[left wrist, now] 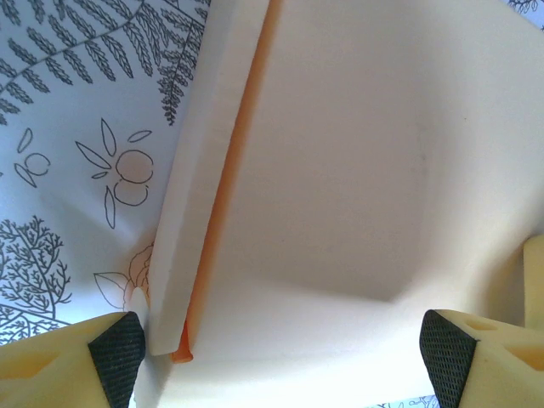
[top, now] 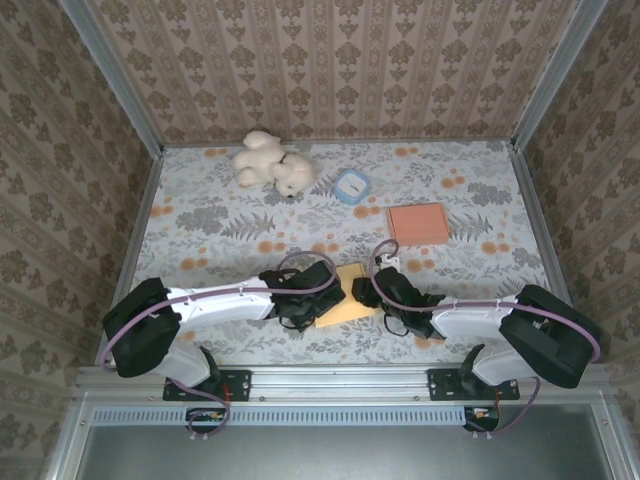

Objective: Fold the paper box

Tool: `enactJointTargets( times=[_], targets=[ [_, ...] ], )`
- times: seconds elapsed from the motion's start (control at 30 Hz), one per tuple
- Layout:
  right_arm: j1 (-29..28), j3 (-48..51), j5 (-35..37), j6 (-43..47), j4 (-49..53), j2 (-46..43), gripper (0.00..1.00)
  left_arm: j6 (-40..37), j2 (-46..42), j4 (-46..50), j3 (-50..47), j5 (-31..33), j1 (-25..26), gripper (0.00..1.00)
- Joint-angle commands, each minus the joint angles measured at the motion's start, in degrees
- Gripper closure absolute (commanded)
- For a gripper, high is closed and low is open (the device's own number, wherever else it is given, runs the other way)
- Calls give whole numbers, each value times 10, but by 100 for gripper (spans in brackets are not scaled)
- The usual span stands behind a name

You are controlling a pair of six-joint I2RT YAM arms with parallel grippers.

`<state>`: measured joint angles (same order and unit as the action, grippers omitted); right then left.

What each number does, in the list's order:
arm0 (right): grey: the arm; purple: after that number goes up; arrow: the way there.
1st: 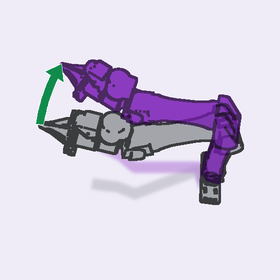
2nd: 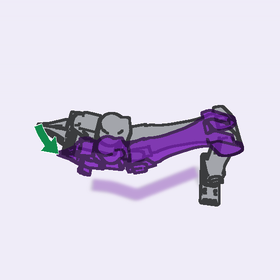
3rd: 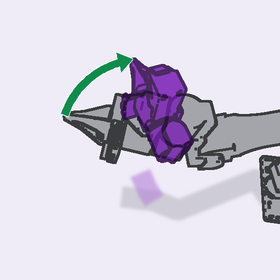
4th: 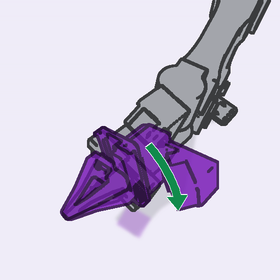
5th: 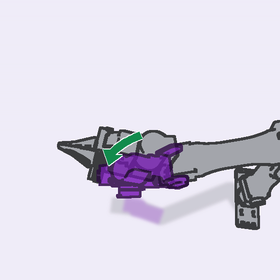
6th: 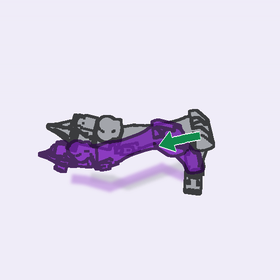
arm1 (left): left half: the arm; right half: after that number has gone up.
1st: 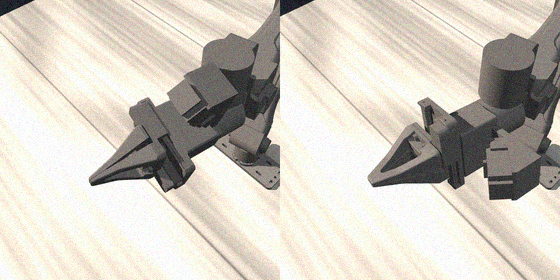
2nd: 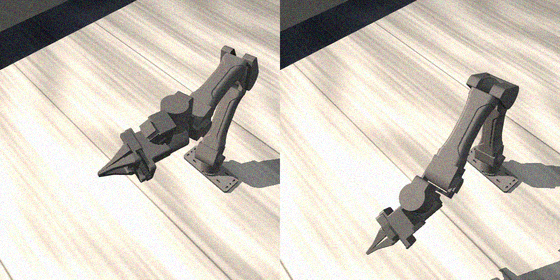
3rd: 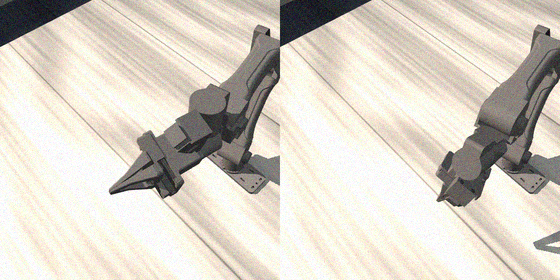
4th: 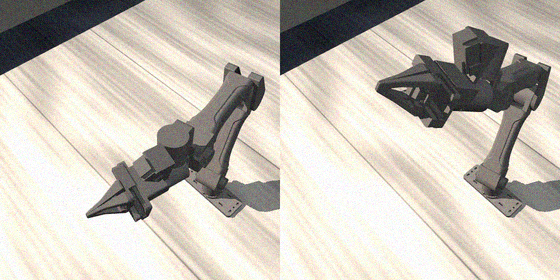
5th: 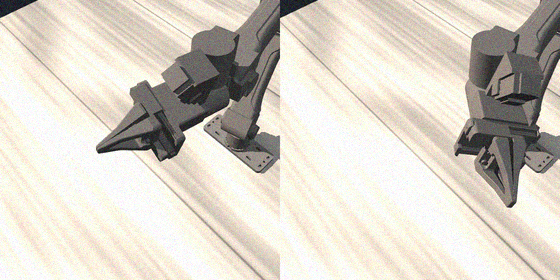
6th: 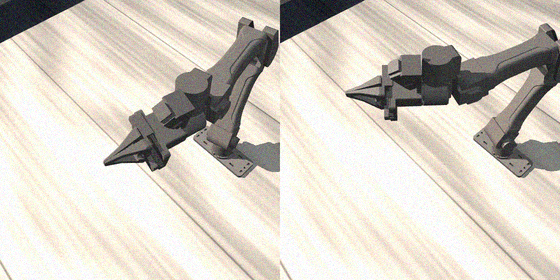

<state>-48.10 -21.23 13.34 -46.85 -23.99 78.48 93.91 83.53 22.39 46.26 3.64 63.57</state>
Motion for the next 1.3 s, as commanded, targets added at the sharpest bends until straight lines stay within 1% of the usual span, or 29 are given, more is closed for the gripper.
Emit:
enactJointTargets(
  times=[0.0,0.17,0.3,0.37,0.5,0.7,0.83,1.03,1.13,1.27],
  targets=[
    [-16,15,18,-26,-11,0,57,28,-5,-12,20,2,6,12],
    [-39,20,53,-45,-14,-9,58,41,-7,-29,19,2,10,13],
    [-56,22,55,-59,-32,-4,58,35,-2,-25,34,13,10,13],
    [-66,24,55,-68,-43,-5,59,24,2,-10,43,20,-2,13],
    [-79,34,58,-80,-53,-17,59,7,9,-18,33,11,-34,13],
    [-92,54,89,-110,-56,-46,59,-23,26,-22,44,-8,-68,14],
    [-103,65,123,-136,-59,-57,59,-37,47,-27,63,-19,-78,14],
    [-107,60,134,-130,-50,-48,60,-54,76,-19,85,-46,-80,14],
    [-107,65,136,-138,-57,-44,61,-63,71,-2,86,-40,-83,13],
    [-108,69,143,-144,-56,-49,61,-91,50,31,91,-24,-90,8]
  ],
)
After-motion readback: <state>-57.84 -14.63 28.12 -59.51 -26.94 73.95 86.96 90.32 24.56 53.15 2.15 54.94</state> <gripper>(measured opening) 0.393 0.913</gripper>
